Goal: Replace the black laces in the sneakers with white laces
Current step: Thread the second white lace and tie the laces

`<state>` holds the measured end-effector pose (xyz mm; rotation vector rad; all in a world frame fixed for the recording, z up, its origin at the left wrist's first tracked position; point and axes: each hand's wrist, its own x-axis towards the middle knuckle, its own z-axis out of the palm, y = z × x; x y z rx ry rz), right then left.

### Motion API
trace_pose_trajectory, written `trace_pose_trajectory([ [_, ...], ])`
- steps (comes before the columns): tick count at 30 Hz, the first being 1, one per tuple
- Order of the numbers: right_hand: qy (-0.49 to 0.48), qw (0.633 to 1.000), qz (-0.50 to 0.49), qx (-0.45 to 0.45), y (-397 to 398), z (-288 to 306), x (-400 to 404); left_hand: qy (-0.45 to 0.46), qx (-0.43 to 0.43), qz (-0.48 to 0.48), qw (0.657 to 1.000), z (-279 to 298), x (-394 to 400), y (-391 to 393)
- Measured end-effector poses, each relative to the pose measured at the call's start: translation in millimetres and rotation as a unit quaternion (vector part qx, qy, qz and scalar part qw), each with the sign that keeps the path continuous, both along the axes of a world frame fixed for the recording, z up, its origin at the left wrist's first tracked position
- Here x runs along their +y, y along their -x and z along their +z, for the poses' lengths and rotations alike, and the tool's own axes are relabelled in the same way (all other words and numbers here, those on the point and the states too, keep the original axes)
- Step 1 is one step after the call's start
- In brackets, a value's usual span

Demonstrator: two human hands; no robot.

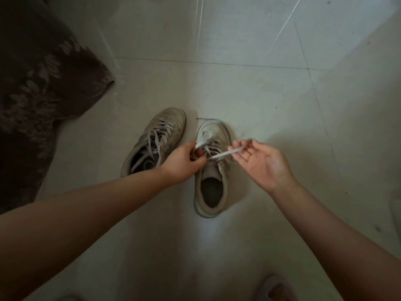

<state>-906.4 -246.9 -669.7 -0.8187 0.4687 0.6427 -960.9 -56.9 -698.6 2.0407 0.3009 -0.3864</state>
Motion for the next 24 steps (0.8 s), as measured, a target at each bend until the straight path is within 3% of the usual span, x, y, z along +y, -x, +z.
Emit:
trace_pose_trajectory([
  [1, 0.029, 0.999, 0.002, 0.016, -1, 2, 4, -0.010, -0.005, -0.003, 1.000, 0, -1, -1],
  [2, 0.116, 0.993, 0.037, -0.006, 0, 1, 8, -0.019, -0.013, -0.004, 1.000, 0, -2, -2],
  [3, 0.252, 0.959, 0.107, -0.078, 0, -1, 10, -0.026, -0.020, -0.004, 0.999, 0, -1, -2],
  [5, 0.495, 0.779, 0.273, -0.271, 3, -4, 5, -0.033, -0.027, -0.002, 0.999, 0, 1, -3],
  [6, 0.550, 0.691, 0.328, -0.335, 4, -6, 0, -0.034, -0.027, -0.003, 0.999, 0, 3, -3],
  [7, 0.572, 0.633, 0.370, -0.369, 5, -7, -5, -0.032, -0.024, -0.003, 0.999, 0, 4, -3],
  [9, 0.587, 0.561, 0.431, -0.393, 3, -8, -15, -0.029, -0.017, -0.004, 0.999, 0, 6, -2],
  [10, 0.582, 0.550, 0.447, -0.399, 1, -9, -20, -0.032, -0.016, -0.004, 0.999, 0, 7, -2],
  [11, 0.568, 0.566, 0.444, -0.400, -2, -11, -26, -0.037, -0.019, -0.005, 0.999, 0, 8, -2],
  [13, 0.555, 0.644, 0.362, -0.382, -8, -12, -39, -0.043, -0.029, -0.005, 0.999, 0, 10, -1],
  [15, 0.543, 0.750, 0.229, -0.300, -16, -10, -53, -0.038, -0.031, 0.000, 0.999, 0, 12, 0],
  [18, 0.396, 0.897, 0.080, -0.177, -17, -12, -55, -0.037, -0.030, -0.001, 0.999, -1, 9, -1],
  [21, 0.215, 0.970, 0.038, -0.103, -16, -5, -38, -0.053, -0.036, -0.004, 0.998, 0, 5, -2],
  [24, 0.076, 0.996, -0.009, -0.052, -18, 5, -21, -0.067, -0.052, -0.011, 0.996, 1, 2, -1],
])
